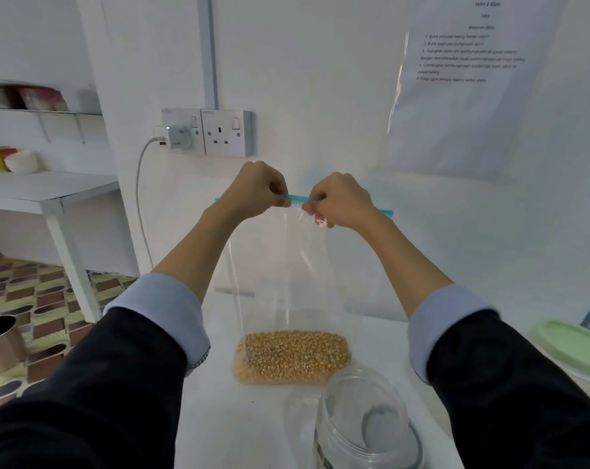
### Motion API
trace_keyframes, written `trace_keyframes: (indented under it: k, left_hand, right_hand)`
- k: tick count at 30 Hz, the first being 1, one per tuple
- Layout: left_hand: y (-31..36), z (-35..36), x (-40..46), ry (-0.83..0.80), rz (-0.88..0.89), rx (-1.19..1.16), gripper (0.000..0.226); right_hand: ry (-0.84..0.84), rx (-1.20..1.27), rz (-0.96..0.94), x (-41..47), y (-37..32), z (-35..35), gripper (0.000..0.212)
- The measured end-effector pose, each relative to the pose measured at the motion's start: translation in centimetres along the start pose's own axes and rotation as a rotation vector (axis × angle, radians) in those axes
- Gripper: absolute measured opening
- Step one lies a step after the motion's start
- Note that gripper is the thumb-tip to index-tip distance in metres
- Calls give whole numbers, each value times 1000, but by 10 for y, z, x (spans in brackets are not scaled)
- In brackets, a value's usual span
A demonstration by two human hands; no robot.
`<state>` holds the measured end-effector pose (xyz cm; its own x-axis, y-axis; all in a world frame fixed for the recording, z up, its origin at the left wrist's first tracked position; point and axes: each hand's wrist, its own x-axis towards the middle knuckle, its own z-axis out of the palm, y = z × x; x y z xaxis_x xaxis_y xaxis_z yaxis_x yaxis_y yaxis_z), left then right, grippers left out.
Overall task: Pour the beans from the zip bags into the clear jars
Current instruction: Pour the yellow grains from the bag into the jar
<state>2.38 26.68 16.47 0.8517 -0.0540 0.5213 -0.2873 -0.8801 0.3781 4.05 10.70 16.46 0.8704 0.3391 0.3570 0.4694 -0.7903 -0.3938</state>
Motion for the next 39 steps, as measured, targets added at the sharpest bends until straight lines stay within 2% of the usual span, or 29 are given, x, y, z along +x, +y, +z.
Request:
trace_keyframes:
  k: [7, 9, 11, 13, 16, 18, 24, 29, 31, 33, 36, 39]
  left_hand:
    - [7, -10, 21, 385, 49, -31, 13]
    - [9, -9, 27, 444, 60, -31, 17]
    - [11, -7, 31, 453, 49, 12, 31]
    - [10, -3, 31, 361, -39, -31, 43]
    - [11, 6, 19, 15, -282, -371, 27]
    - [10, 16, 10, -116, -391, -478, 32]
    - [1, 30, 3, -136, -463, -704, 39]
    - [-6, 34, -1, -222, -568, -917, 17]
    - [-9, 32, -2, -261, -590, -945, 13]
    - [-11, 29, -2, -293, -560, -873, 9]
    - [-21, 21, -4, -295, -483, -664, 10]
    - [-48, 12, -10, -214, -489, -407, 16]
  right_hand:
    - [114, 583, 211, 17, -26, -20, 20]
    - [132, 732, 216, 19, -31, -27, 18]
    - [166, 771, 218, 20, -32, -24, 16]
    - [175, 799, 246, 18, -29, -11, 16]
    - [55, 886, 326, 13, -17, 17, 12]
    - [-23, 900, 397, 8, -11, 28, 14]
    - [-52, 1037, 398, 10, 3, 37, 17]
    - [-140, 1182, 422, 8, 8, 39, 13]
    - [-121, 1070, 426, 8, 8, 36, 12]
    - [-83, 843, 399, 7, 6, 32, 15]
    - [5, 620, 375, 14, 13, 24, 14]
    - [117, 258, 413, 21, 33, 12, 6]
